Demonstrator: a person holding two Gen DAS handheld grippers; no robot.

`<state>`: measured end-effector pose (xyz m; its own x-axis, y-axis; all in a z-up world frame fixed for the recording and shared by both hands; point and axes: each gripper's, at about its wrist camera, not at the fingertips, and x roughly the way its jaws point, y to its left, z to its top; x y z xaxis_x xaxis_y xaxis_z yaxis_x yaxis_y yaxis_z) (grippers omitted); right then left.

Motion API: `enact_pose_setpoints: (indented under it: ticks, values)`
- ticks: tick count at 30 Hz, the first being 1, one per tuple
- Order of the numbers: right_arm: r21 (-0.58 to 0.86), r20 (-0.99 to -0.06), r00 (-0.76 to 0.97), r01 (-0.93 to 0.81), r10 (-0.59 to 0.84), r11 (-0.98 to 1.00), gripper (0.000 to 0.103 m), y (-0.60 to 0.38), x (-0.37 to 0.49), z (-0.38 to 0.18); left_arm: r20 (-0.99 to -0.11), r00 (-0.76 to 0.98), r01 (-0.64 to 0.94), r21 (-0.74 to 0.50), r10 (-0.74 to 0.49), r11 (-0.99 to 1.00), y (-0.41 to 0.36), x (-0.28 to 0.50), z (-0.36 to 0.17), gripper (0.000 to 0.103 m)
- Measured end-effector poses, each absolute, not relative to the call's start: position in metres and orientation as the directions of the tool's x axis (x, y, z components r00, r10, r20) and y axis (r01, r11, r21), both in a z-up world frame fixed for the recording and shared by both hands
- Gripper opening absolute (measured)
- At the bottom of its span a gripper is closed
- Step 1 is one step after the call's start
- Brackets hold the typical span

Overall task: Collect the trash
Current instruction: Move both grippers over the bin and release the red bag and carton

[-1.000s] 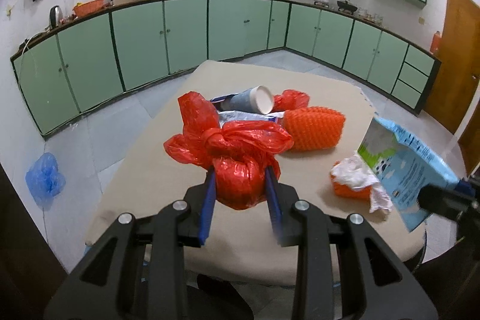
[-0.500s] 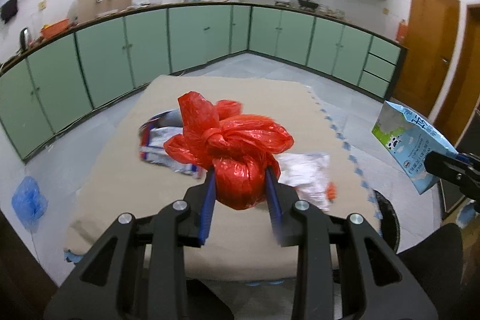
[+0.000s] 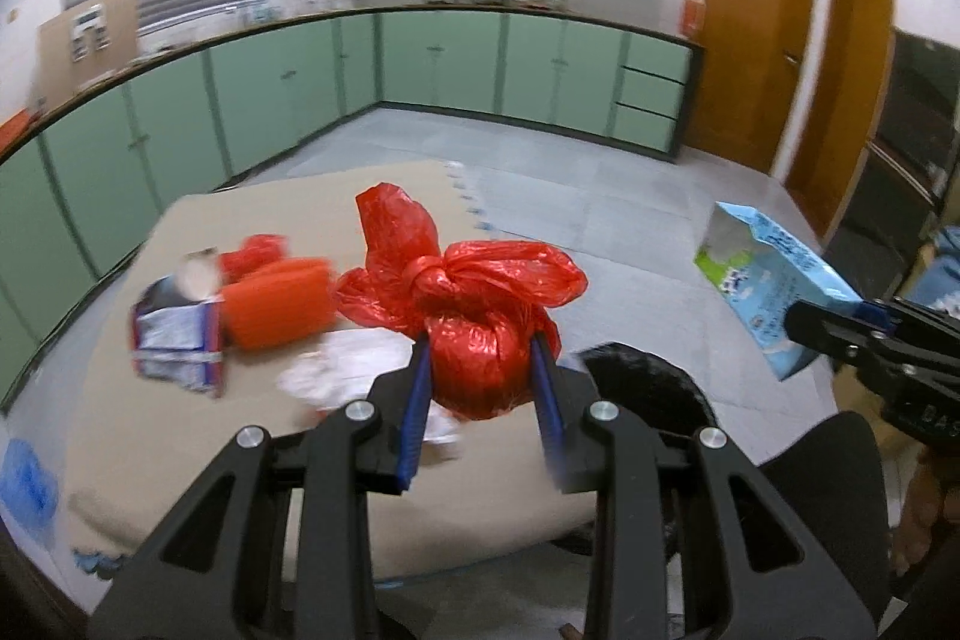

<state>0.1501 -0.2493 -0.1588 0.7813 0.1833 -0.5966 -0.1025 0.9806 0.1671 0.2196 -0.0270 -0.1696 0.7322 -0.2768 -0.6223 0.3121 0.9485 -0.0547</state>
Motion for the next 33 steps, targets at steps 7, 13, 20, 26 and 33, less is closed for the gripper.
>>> enact_pose_setpoints:
  ticks: [7,13,20,26,33]
  values:
    - [0.169,-0.65,0.752,0.008,0.105,0.986,0.031,-0.299,0.152,-0.192,-0.659,0.651,0.45,-0.066,-0.378,0.891,-0.093,0.236,-0.193,0.03]
    - [0.2,-0.702,0.707,0.077,0.087,0.977,0.031,-0.334,0.157,-0.224,-0.693,0.586,0.532,-0.061,-0.42,0.845,-0.142,0.256,-0.223,0.03]
    - [0.216,-0.749,0.656,0.106,0.095,0.971,0.031,-0.356,0.177,-0.261,-0.743,0.523,0.565,-0.065,-0.417,0.823,-0.178,0.282,-0.268,0.031]
    - [0.245,-0.773,0.624,0.126,0.115,0.961,0.032,-0.372,0.203,-0.285,-0.78,0.482,0.56,-0.076,-0.399,0.825,-0.195,0.301,-0.295,0.037]
    - [0.258,-0.764,0.638,0.161,0.1,0.953,0.047,-0.383,0.203,-0.286,-0.789,0.474,0.554,-0.077,-0.39,0.829,-0.199,0.315,-0.304,0.047]
